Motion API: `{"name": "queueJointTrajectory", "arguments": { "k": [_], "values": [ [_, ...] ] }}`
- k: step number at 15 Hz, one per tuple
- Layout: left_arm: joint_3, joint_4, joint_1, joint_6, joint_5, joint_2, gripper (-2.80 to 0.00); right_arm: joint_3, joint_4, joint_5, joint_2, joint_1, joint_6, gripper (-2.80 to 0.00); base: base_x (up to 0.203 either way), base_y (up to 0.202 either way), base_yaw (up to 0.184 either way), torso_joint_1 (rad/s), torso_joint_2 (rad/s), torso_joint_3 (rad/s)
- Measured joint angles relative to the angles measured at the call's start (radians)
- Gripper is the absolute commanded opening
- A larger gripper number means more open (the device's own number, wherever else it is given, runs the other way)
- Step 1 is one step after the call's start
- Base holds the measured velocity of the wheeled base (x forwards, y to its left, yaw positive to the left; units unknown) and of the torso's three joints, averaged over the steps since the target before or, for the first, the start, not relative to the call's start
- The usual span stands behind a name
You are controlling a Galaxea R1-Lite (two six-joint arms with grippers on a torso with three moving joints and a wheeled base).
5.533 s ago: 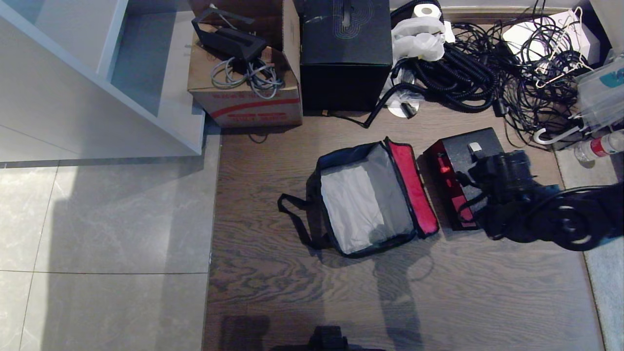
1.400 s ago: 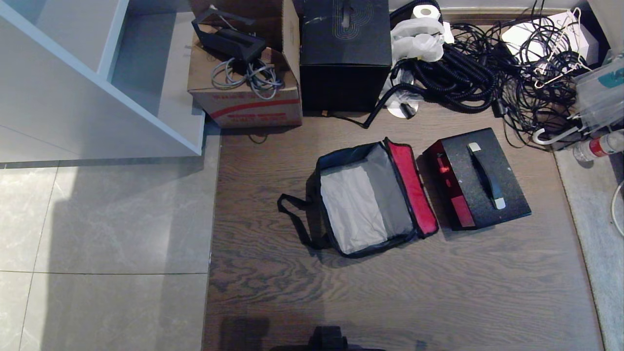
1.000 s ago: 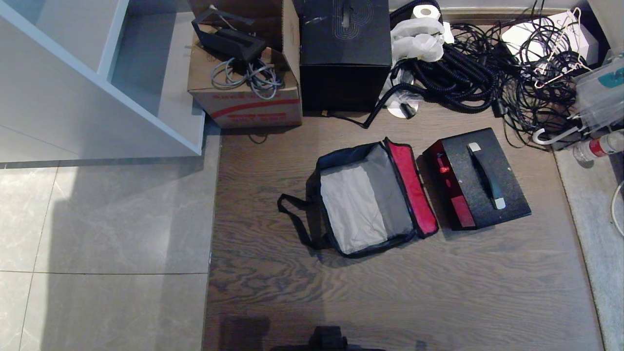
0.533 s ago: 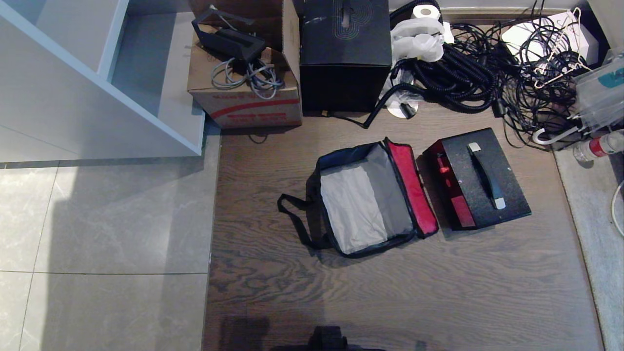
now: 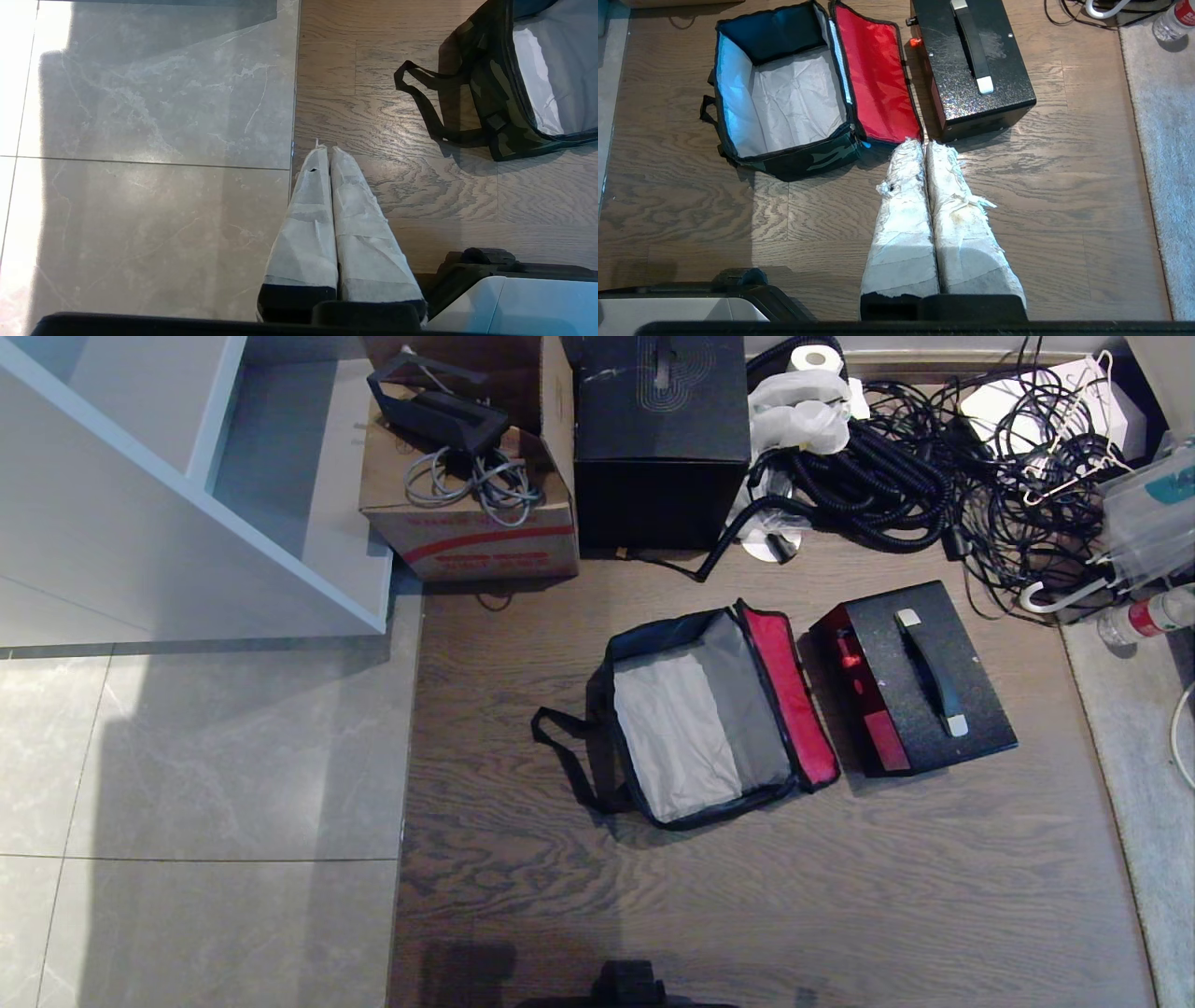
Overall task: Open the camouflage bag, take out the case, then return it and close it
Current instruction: Grip the handle again
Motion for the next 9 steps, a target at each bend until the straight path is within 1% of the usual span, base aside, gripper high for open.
{"name": "queueJointTrajectory", "arguments": {
  "k": [9],
  "values": [
    [0.0,0.0,0.0,0.0,0.0,0.0,-2.8,0.0,0.0,0.0,0.0,0.0,0.0,-2.8,0.0,0.0,0.0,0.0,0.0,0.0]
  ]
}}
